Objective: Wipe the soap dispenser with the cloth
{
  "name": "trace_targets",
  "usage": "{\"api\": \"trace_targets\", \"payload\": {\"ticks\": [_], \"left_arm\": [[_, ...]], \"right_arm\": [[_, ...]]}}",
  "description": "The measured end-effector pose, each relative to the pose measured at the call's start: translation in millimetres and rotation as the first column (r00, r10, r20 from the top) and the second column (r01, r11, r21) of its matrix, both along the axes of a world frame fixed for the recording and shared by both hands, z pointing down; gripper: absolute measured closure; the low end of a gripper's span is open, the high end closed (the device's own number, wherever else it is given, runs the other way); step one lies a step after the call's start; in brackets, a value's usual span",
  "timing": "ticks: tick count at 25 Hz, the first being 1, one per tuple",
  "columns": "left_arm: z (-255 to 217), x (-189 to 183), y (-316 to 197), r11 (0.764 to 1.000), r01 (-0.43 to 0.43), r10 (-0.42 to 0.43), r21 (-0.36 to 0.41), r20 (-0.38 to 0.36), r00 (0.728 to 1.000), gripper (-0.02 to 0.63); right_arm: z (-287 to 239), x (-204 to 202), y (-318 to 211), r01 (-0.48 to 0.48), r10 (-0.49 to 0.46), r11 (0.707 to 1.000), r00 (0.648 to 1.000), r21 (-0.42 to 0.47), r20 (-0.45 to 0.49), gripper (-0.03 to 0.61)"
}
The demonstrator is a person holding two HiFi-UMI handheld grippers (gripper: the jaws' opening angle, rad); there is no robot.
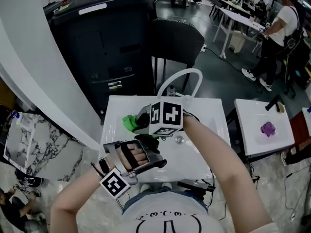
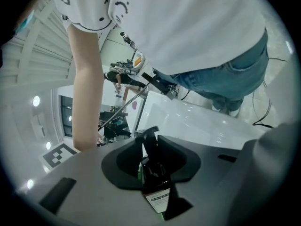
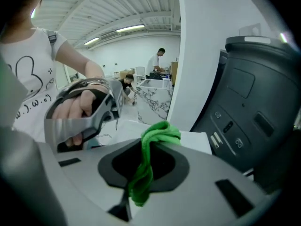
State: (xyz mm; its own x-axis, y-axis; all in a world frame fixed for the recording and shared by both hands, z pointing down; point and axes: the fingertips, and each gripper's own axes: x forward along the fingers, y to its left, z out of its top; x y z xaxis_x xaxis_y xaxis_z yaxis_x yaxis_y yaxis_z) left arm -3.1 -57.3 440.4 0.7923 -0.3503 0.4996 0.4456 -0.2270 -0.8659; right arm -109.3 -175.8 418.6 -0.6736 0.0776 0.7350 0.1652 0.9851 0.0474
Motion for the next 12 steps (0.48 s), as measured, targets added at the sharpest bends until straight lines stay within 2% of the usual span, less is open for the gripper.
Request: {"api": "trace_targets", "payload": {"ticks": [2, 3, 6, 9, 12], "left_arm": [[-4, -1, 1, 0.993, 0.041, -0.047, -0.110, -0.049, 0.998, 0.503], [-8, -1, 0, 0.981, 0.070, -0.086, -0.183, -0.080, 0.993, 0.505], [-20, -5, -12, 0.914, 0.143, -0.224, -0.379, -0.178, 0.958, 0.503], [-34, -13, -27, 0.838, 0.181, -0.359, -0.515, -0.271, 0.893, 0.506], [-51, -29, -47, 0.754, 0.186, -0.491, -0.630, -0.353, 0.796, 0.509]], "right_arm": [[0, 2, -15, -0.069, 0.067, 0.997, 0.997, 0.041, 0.038, 0.531], [-3, 3, -23, -0.115, 0.111, 0.992, 0.991, 0.043, 0.077, 0.531], [-17, 15, -40, -0.249, 0.244, 0.969, 0.947, 0.000, 0.208, 0.531], [-27, 31, -41, -0.311, 0.307, 0.950, 0.907, -0.035, 0.289, 0.531], [-29, 45, -37, -0.349, 0.352, 0.934, 0.871, -0.073, 0.343, 0.529]]}}
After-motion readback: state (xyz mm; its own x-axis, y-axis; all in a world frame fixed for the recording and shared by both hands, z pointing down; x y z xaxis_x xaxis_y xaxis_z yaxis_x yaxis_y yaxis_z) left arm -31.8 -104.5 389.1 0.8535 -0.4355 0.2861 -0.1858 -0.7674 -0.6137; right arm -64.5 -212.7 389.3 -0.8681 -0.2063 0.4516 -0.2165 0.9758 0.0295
